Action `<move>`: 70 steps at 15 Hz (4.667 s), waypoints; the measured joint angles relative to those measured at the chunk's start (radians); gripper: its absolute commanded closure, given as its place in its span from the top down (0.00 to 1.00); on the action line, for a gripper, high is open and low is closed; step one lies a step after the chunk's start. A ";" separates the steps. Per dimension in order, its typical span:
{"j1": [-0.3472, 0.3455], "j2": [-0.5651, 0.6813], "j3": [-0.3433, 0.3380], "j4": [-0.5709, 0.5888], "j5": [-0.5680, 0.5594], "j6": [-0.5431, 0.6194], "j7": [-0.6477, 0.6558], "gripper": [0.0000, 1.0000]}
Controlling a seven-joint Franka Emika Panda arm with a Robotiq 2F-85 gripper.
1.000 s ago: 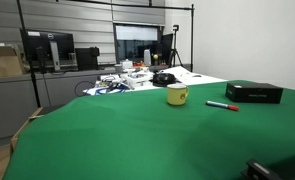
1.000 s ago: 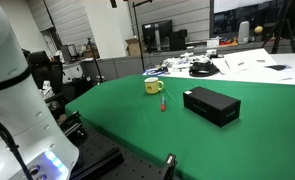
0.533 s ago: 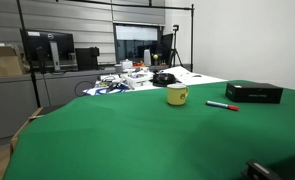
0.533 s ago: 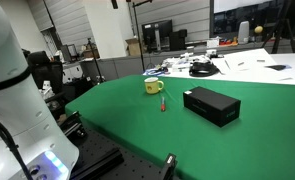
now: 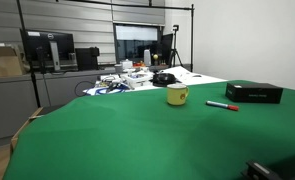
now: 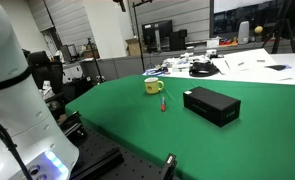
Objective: Put the red marker in the yellow mug
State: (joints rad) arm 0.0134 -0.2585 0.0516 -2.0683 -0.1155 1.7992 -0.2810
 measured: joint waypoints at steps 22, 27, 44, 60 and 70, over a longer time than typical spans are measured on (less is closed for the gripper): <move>-0.017 0.292 -0.064 -0.046 0.035 0.238 -0.361 1.00; -0.038 0.403 -0.067 -0.207 0.034 0.486 -0.361 1.00; -0.078 0.629 -0.050 -0.228 0.036 0.678 -0.321 1.00; -0.096 0.802 -0.052 -0.208 0.009 0.936 -0.129 0.39; -0.098 0.836 -0.051 -0.158 0.019 0.906 -0.072 0.05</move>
State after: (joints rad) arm -0.0846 0.5770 0.0001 -2.2260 -0.0963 2.7049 -0.3535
